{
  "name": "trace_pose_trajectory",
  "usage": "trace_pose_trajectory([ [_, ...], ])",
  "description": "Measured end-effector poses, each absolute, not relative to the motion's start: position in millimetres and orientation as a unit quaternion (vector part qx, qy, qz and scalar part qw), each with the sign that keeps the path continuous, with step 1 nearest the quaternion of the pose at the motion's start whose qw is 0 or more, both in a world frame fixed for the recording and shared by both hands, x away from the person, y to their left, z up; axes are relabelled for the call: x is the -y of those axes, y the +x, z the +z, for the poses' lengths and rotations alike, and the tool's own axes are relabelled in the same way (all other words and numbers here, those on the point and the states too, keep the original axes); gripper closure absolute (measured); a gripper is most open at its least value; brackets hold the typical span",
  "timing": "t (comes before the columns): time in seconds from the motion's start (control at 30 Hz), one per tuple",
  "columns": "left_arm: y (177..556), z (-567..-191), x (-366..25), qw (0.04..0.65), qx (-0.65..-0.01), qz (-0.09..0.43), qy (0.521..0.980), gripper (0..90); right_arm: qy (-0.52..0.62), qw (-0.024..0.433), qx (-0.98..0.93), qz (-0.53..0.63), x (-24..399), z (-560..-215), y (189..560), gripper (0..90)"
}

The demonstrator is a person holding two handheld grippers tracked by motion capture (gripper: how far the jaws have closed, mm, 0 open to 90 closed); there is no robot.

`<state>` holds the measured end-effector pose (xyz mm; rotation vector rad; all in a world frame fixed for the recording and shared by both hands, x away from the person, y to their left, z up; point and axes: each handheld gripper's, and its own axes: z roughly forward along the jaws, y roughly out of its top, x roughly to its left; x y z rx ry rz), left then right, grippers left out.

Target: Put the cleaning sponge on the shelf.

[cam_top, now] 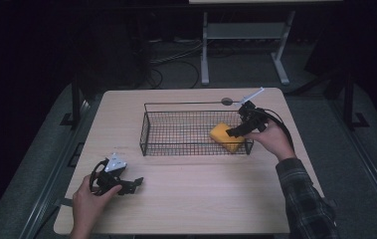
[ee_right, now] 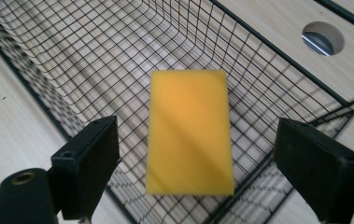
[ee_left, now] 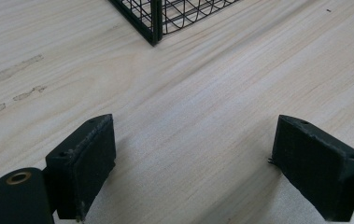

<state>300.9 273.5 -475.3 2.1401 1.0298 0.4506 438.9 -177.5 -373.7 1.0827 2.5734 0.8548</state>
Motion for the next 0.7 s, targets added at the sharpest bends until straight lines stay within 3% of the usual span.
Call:
trace_pose_trajectory([
  [0.33,301,-475,-273,0.354,-0.399,0.175,0.828,12.7,0.379,0.127,-0.862,0.313,207,-367,403,13.2],
  [0.7,301,-475,-273,0.353,-0.398,0.175,0.828,12.7,0.396,0.136,-0.850,0.319,233,-381,365,10.6],
])
